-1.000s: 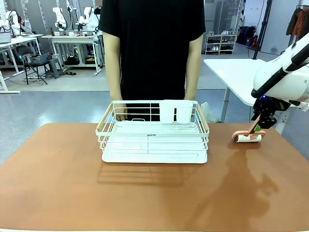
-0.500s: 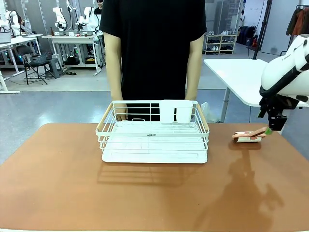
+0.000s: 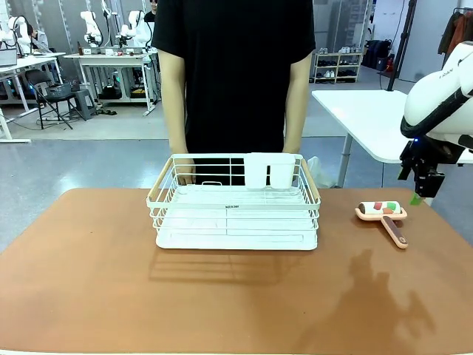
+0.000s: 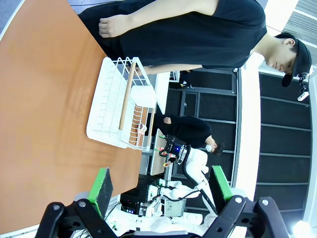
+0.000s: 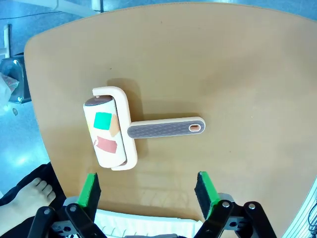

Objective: Clean the table.
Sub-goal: Place the Lint Roller down when the Dish drying rack is positioned in the middle of the table.

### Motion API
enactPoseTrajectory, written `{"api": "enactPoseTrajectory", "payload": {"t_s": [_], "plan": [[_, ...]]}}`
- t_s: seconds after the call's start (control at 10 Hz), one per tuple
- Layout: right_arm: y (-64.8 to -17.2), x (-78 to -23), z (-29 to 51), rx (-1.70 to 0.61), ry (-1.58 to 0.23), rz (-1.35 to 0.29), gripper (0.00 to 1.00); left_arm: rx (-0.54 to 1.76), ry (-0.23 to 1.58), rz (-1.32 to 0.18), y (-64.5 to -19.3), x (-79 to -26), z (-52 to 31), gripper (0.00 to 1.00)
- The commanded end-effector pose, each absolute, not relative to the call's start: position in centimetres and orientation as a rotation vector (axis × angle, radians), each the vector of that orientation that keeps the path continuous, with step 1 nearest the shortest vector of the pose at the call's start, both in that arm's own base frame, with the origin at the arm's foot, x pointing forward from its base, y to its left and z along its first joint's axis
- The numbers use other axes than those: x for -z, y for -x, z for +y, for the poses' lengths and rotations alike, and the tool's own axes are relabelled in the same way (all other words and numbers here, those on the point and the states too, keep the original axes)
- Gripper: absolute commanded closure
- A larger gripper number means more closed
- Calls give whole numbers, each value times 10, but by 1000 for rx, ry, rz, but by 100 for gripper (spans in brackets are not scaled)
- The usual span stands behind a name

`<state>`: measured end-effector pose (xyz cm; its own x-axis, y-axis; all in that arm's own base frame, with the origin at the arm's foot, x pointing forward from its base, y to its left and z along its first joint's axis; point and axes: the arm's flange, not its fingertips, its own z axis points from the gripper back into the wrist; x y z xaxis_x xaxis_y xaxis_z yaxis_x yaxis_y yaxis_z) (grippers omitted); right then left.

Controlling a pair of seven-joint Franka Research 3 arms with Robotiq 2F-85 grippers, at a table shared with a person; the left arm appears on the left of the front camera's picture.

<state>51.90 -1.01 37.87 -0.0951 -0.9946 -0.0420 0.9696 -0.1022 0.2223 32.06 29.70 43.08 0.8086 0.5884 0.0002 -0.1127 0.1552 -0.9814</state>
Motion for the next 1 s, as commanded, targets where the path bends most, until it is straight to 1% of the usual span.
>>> {"api": "enactPoseTrajectory", "payload": {"t_s": [0.0,0.9], "plan": [[-519,-379,-8,1655,-201,-158,0,-511,1339,-436,-316,-431,298,0],[-519,-379,-8,1655,-201,-158,0,-511,1339,-436,-316,-431,298,0]]}}
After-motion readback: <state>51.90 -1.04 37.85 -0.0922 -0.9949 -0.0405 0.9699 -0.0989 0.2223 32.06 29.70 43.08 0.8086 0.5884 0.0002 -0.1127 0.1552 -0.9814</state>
